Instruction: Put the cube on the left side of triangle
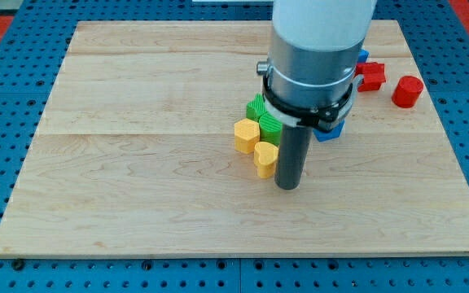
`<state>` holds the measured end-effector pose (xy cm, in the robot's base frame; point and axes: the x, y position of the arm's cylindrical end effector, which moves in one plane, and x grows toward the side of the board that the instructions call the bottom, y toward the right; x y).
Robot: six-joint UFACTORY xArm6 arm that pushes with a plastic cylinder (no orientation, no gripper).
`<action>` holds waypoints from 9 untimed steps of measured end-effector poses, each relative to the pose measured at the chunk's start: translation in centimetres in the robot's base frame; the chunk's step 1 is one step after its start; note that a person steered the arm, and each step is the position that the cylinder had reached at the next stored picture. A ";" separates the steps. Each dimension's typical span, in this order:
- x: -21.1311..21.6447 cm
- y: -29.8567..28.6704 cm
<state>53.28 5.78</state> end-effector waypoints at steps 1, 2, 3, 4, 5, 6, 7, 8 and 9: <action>0.4 -2.5; -3.1 -2.7; -2.8 0.3; 1.1 6.4; -1.4 8.9; -6.1 13.7; -8.1 10.0; -9.3 3.8; -12.4 -1.1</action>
<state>40.90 4.72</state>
